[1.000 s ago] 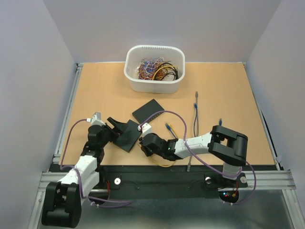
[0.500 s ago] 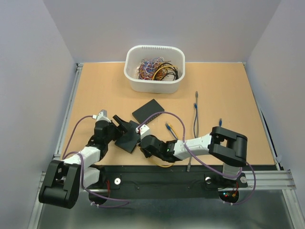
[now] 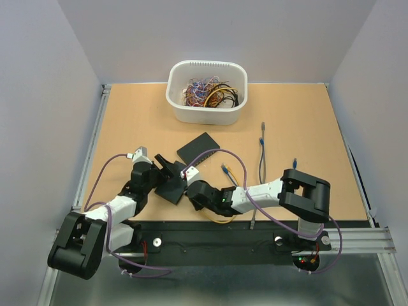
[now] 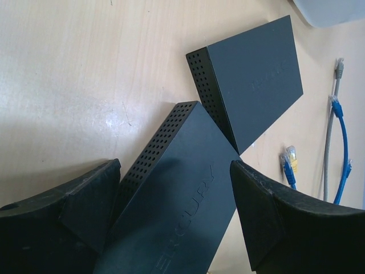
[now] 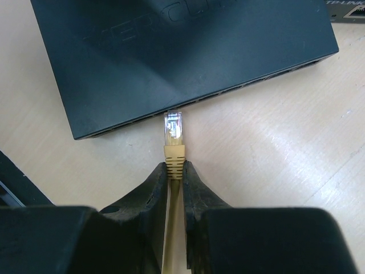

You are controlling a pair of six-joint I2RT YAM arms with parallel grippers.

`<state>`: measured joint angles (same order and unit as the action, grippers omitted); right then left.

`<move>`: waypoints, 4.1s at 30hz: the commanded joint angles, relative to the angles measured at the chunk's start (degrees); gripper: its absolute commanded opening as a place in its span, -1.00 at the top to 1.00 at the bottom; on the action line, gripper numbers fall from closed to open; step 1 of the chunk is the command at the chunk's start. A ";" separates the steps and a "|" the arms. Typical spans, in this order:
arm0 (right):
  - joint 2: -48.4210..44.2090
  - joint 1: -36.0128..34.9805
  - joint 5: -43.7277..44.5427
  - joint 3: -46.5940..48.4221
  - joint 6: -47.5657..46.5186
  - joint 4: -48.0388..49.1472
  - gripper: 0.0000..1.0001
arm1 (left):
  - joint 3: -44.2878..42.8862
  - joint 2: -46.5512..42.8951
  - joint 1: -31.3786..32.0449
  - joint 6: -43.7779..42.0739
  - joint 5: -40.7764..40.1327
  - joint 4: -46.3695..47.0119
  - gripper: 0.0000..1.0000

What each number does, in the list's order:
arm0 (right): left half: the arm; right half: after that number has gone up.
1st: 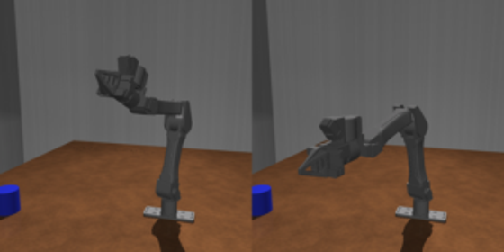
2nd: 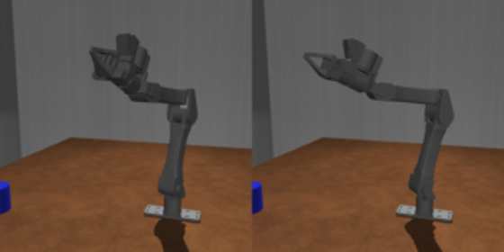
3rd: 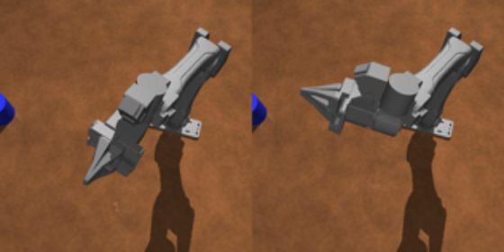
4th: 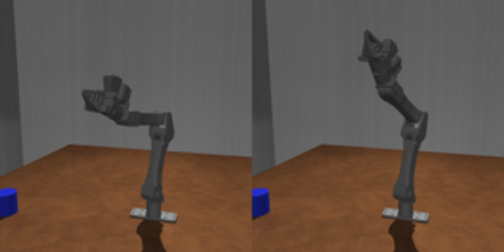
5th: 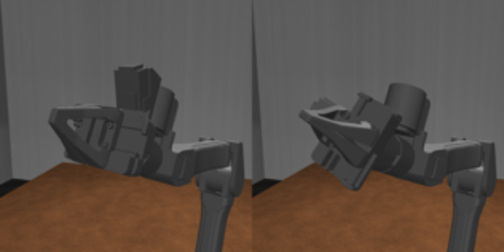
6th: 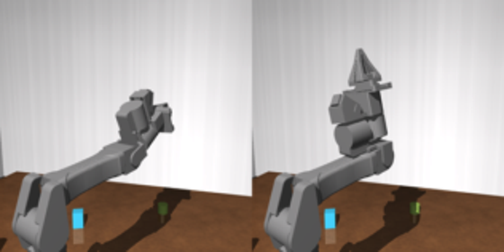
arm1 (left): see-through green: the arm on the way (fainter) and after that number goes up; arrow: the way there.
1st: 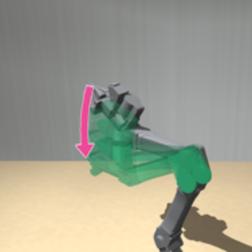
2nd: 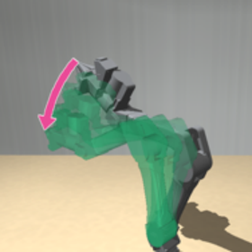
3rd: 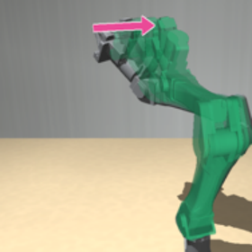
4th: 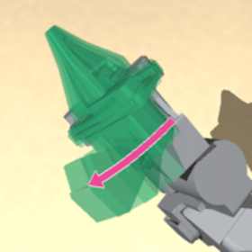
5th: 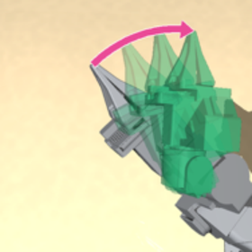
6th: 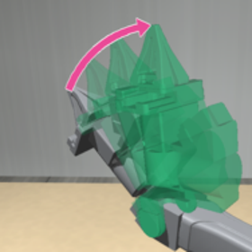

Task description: Insert the plug into the switch port

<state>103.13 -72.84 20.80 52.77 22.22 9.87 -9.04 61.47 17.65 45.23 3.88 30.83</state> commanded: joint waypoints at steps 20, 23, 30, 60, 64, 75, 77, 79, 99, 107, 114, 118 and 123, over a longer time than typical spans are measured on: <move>-1.62 -2.92 9.87 3.83 -3.50 4.19 0.99 | -2.56 3.48 5.99 0.56 -3.26 0.11 -0.75; -1.97 -2.92 9.88 4.00 -4.11 4.19 0.99 | -2.74 3.83 6.52 0.38 -3.44 0.20 -0.75; -0.92 -3.01 6.72 4.88 -5.34 6.03 0.99 | -2.57 5.76 7.49 0.73 -3.44 1.42 -0.75; 2.07 -5.12 15.23 4.45 -7.54 12.54 0.99 | -0.98 9.19 9.16 0.56 -4.85 4.59 -0.75; 1.99 -5.12 16.03 2.61 -8.33 15.70 0.99 | -0.81 9.89 9.25 0.56 -4.41 5.03 -0.75; -0.12 -5.47 14.71 -1.27 -11.49 22.82 0.99 | -0.54 10.25 9.68 0.47 -4.14 5.56 -0.75; -0.30 -5.65 15.24 -1.71 -11.76 23.70 0.99 | -0.45 10.16 9.68 0.47 -4.14 5.56 -0.75; -0.48 -5.91 15.68 -2.15 -12.02 24.15 0.99 | -0.45 10.25 9.68 0.47 -4.23 5.64 -0.74; -0.39 -8.28 19.99 -5.22 -14.40 30.82 0.99 | -0.72 12.44 9.86 0.47 -4.14 6.61 -0.75; 0.40 -9.25 21.30 -8.04 -12.90 33.02 0.99 | -0.89 12.71 9.77 0.38 -4.14 6.70 -0.75; 5.58 -9.16 20.60 -8.56 -9.74 34.16 0.99 | -0.98 14.29 9.86 0.73 -1.33 7.49 -0.75; 7.87 -9.25 21.04 -8.56 -8.95 35.13 0.99 | -0.28 13.85 9.77 1.35 -0.63 7.93 -0.75; 9.89 -9.25 20.95 -9.18 -7.89 36.45 0.99 | 0.78 12.01 9.77 1.52 -0.28 7.93 -0.75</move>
<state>109.36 -83.46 42.46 44.10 11.38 41.41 -11.07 73.71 25.71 42.83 -4.49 45.95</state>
